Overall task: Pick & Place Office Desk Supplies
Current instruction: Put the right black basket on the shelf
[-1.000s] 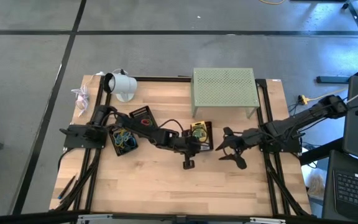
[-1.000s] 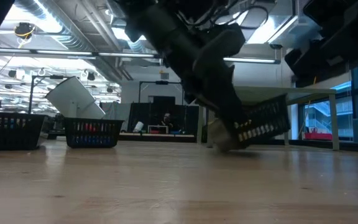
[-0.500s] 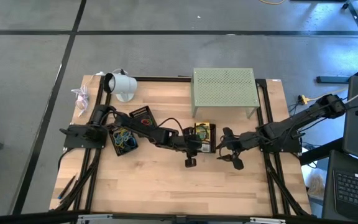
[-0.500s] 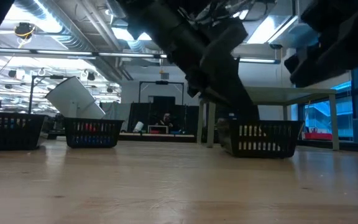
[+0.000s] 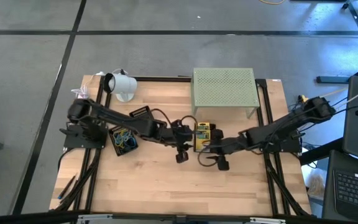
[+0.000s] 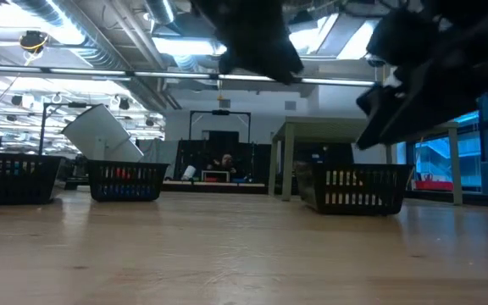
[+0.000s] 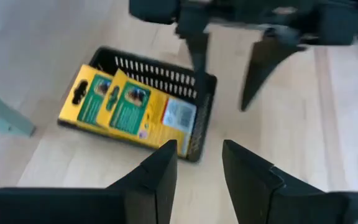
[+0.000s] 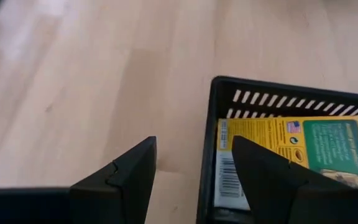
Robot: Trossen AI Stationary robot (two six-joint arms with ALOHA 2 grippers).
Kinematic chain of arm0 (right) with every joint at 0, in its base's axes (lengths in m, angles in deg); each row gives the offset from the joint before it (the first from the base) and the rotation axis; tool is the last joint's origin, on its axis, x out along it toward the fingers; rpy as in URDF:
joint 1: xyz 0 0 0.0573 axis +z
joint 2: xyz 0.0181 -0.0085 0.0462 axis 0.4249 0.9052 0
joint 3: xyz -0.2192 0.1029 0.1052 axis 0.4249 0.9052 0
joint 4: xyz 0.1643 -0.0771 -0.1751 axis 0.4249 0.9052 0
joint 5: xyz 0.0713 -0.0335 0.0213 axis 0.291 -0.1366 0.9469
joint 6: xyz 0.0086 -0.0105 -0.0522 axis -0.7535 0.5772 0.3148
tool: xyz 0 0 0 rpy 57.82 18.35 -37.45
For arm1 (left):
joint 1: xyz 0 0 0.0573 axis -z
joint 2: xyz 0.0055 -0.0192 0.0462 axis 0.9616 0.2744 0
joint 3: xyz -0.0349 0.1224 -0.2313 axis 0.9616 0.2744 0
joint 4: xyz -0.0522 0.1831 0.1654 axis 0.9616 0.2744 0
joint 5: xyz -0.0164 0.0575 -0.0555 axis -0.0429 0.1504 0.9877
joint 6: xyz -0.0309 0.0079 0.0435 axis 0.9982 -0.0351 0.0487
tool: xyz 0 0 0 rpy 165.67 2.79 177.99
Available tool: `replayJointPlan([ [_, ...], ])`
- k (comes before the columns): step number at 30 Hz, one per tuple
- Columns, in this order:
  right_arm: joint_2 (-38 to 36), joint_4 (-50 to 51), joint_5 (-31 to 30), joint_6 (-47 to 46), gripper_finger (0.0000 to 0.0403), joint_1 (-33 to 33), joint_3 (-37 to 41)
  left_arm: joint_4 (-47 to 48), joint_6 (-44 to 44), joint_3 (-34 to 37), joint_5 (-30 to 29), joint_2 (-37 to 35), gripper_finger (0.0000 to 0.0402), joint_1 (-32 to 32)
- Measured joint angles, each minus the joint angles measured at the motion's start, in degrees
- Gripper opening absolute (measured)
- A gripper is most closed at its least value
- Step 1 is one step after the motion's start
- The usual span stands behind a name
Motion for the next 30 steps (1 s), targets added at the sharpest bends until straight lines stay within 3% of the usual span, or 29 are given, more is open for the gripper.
replayJointPlan([
  [9, 9.93, 0.77, -1.75, -1.96, 0.0213, -0.81, -4.04, 1.13, -1.61, 0.03, -4.48, -6.61, 0.0123, 4.64],
  [14, 11.97, 6.46, -1.48, -4.99, 0.02, -0.8, -6.0, 0.98, -2.51, 0.03, -8.94, -7.82, 0.0123, 7.4],
  [19, 12.03, 11.12, -1.1, -6.52, 0.0151, -0.81, -7.82, 1.18, -3.79, 0.03, -12.06, -7.82, 0.0123, 9.32],
  [27, 12.03, 13.41, -1.07, -6.54, 0.0018, -0.81, -8.87, 1.24, -2.32, 0.03, -14.43, -7.82, 0.0123, 10.18],
  [30, 12.01, 13.85, -1.31, -6.9, 0.0012, -0.81, -8.89, 1.26, -2.31, 0.03, -14.42, -7.82, 0.0123, 10.22],
])
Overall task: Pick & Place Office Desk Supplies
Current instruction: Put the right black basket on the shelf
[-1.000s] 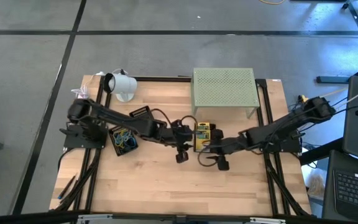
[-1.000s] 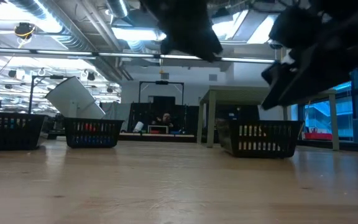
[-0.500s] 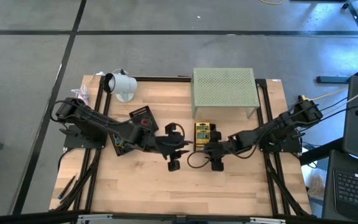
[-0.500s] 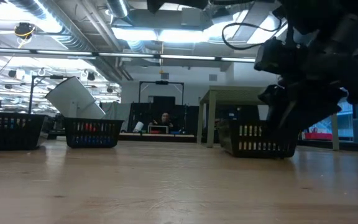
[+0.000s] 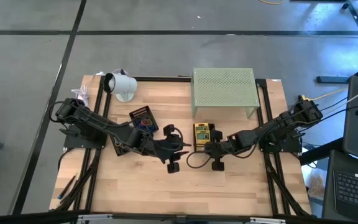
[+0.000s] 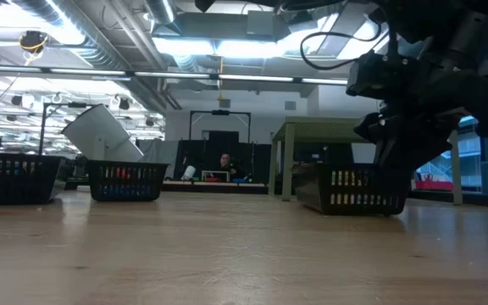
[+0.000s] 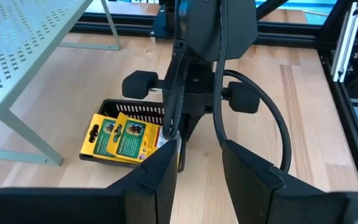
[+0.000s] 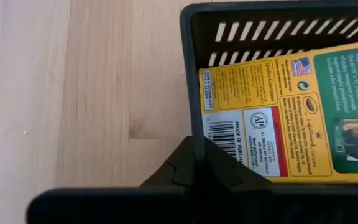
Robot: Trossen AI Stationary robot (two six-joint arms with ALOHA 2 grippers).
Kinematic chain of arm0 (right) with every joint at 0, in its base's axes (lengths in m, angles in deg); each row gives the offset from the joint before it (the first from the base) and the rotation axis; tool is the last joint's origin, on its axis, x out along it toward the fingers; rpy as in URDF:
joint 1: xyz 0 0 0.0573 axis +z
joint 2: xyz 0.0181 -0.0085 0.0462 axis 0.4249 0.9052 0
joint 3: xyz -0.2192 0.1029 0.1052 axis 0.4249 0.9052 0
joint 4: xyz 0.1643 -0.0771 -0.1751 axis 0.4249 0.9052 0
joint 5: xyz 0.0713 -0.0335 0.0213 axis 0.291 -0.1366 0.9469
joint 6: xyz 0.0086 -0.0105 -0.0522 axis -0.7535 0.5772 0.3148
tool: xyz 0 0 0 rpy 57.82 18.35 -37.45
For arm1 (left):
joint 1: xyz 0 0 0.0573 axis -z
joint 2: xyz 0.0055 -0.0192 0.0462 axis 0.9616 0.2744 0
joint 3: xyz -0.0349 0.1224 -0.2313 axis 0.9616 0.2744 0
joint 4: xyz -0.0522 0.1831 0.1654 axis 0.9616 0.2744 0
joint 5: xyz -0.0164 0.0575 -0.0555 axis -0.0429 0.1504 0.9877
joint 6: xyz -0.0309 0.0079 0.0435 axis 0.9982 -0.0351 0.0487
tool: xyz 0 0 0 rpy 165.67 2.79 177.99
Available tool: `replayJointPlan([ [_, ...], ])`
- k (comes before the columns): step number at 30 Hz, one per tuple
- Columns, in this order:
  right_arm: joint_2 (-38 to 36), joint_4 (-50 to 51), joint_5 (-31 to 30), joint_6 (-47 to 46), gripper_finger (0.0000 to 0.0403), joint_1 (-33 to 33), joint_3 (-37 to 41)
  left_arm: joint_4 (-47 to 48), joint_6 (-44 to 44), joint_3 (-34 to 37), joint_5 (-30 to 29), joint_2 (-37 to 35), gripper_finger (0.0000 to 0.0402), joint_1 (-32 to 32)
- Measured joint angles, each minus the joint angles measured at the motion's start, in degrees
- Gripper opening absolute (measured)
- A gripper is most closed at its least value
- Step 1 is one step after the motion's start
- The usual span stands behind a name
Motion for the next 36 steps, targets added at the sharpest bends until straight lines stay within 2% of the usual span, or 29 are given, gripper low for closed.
replayJointPlan([
  [7, -0.4, 0.85, 0.58, -0.54, 0.0006, 0.0, -0.04, 0.02, -0.02, 0.0, -0.04, 0.02, 0.0123, -0.04],
  [13, -3.5, 2.84, 2.37, -0.66, 0.0003, 0.24, -0.79, 0.05, -0.3, 0.0, -0.04, 0.04, 0.0123, -0.04],
  [28, -17.72, 17.18, 2.29, 0.71, 0.0001, 4.29, -13.66, 3.5, -1.13, 0.0, -0.04, 0.07, 0.0123, 0.29],
  [31, -19.91, 21.84, -0.14, 3.07, 0.0001, 4.32, -17.22, 3.48, -2.17, 0.0, -0.04, 0.07, 0.0123, 0.29],
  [36, -21.9, 36.28, -8.87, 7.26, 0.0001, 2.04, -23.09, 3.48, -3.52, 0.0, -0.8, 0.07, 0.0123, 0.29],
])
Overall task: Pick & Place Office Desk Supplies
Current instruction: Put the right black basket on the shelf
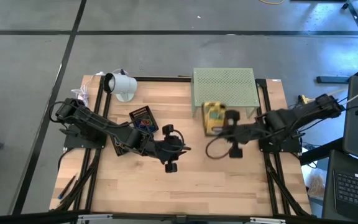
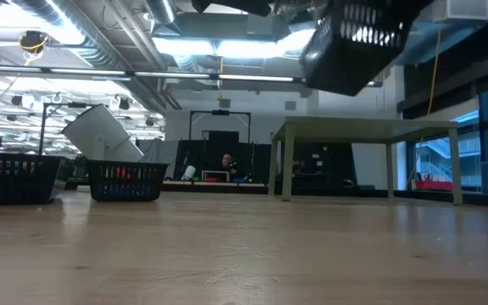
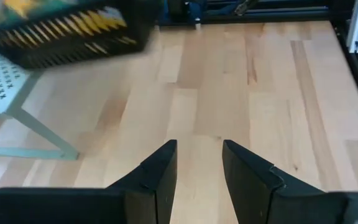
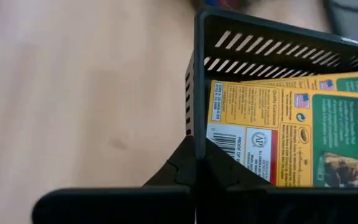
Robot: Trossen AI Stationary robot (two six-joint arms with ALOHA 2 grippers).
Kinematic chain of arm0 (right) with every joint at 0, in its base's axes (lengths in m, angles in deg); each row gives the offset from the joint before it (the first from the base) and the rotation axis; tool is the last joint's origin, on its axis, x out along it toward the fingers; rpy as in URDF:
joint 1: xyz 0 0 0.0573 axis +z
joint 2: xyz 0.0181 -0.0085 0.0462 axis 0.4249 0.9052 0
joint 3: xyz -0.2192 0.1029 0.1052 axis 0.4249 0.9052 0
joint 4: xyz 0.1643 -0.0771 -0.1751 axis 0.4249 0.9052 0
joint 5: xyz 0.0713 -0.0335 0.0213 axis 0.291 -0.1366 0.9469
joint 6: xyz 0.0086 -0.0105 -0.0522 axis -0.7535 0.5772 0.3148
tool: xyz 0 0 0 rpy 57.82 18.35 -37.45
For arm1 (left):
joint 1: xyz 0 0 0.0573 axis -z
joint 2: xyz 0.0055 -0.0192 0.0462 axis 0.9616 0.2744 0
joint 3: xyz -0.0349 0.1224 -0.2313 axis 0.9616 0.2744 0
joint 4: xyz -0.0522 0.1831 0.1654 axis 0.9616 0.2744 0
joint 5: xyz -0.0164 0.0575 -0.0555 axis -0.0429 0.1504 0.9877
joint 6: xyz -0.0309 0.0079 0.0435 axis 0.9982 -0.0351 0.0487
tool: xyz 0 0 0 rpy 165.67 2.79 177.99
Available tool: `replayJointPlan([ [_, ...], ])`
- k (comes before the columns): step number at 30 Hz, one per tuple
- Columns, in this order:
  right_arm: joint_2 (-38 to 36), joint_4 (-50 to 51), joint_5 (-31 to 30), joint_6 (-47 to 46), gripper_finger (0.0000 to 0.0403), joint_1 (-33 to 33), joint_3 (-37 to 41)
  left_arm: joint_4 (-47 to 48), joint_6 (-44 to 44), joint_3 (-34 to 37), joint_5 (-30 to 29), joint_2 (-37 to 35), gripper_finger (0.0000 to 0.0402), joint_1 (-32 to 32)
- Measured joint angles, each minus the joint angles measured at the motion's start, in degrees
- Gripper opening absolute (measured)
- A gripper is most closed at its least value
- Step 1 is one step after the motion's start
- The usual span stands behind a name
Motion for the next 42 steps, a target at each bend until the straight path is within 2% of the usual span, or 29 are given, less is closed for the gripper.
replayJointPlan([
  [4, -1.13, 13.51, -3.89, 0.32, 0.0001, -4.62, -3.23, 0.42, -0.26, 0.0, -1.04, 0.0, 0.0123, 0.0],
  [7, -2.98, 19.87, -3.49, 2.41, 0.0001, -8.56, -3.62, 0.82, -1.36, 0.0, -1.1, 0.0, 0.0123, 0.0],
  [14, -7.11, 26.44, -0.79, 13.08, 0.0002, -19.28, -3.66, 0.8, -3.54, 0.0, -3.99, 0.02, 0.0123, -0.09],
  [27, -7.84, 26.6, 3.78, 29.67, 0.0005, -42.69, -0.09, 1.05, -4.04, 0.0, -4.1, 0.01, 0.0123, -0.46],
  [36, -8.45, 23.7, 10.78, 37.84, 0.0007, -53.99, -0.06, 1.29, -4.03, 0.0, -3.81, 0.02, 0.0123, -0.46],
  [42, -8.45, 23.07, 12.18, 40.17, 0.0007, -60.11, -0.06, 1.29, -4.04, 0.0, -3.72, 0.02, 0.0123, -0.46],
])
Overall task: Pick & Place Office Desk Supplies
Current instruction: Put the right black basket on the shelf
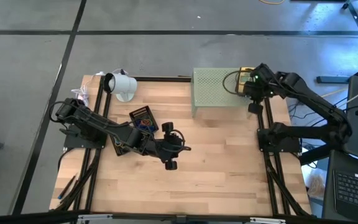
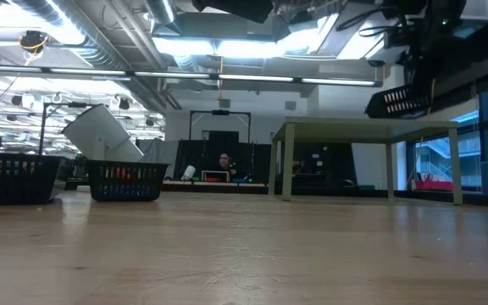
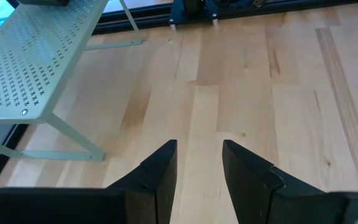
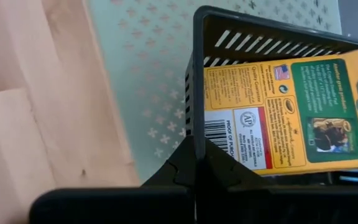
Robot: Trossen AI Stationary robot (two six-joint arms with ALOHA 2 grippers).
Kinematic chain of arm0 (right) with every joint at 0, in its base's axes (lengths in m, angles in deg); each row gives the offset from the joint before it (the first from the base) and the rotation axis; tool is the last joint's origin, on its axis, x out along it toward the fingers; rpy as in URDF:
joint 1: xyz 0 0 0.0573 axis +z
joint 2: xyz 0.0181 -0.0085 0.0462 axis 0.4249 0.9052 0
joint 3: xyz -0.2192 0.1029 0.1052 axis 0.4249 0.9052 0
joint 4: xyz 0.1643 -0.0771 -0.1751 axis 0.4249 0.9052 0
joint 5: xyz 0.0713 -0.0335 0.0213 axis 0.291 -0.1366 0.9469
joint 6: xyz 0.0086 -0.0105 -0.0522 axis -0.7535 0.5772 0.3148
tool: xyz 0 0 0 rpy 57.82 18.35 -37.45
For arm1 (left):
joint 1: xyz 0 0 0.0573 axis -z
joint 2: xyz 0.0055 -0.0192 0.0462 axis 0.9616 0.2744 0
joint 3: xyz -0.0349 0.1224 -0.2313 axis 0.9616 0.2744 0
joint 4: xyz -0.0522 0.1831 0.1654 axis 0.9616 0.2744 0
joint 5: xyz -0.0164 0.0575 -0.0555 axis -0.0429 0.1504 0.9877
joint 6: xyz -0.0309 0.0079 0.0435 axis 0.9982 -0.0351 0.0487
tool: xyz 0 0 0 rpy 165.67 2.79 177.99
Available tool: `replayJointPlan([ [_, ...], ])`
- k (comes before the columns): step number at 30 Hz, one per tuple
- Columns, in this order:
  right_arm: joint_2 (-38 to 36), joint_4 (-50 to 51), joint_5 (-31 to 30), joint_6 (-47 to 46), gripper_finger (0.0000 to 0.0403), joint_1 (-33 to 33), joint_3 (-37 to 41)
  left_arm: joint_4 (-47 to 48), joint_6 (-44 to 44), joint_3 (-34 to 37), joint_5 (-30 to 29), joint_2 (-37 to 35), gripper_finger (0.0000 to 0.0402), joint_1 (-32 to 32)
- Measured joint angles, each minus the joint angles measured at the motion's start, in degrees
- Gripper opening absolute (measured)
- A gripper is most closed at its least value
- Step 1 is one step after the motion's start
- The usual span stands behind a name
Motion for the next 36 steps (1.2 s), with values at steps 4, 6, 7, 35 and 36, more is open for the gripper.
replayJointPlan([
  [4, 0.0, -0.28, 1.93, 0.0, 0.0007, -3.64, 0.0, 0.0, -0.92, 0.0, 0.02, 0.0, 0.0123, 0.0],
  [6, 0.0, -1.06, 1.93, 0.01, 0.0007, -4.86, 0.0, 0.0, -1.43, 0.0, 0.02, 0.0, 0.0123, 0.0],
  [7, 0.0, -1.34, 1.9, 0.01, 0.0008, -5.33, 0.0, -0.02, -1.46, 0.0, 0.02, 0.0, 0.0123, 0.0],
  [35, 4.13, -1.86, 5.1, -2.62, 0.0056, -8.94, 0.02, 0.85, -1.49, 0.0, 0.07, 0.0, 0.0123, 0.0],
  [36, 4.13, -1.86, 5.1, -2.62, 0.0066, -8.94, 0.02, 0.85, -1.49, 0.0, 0.07, 0.0, 0.0123, 0.0],
])
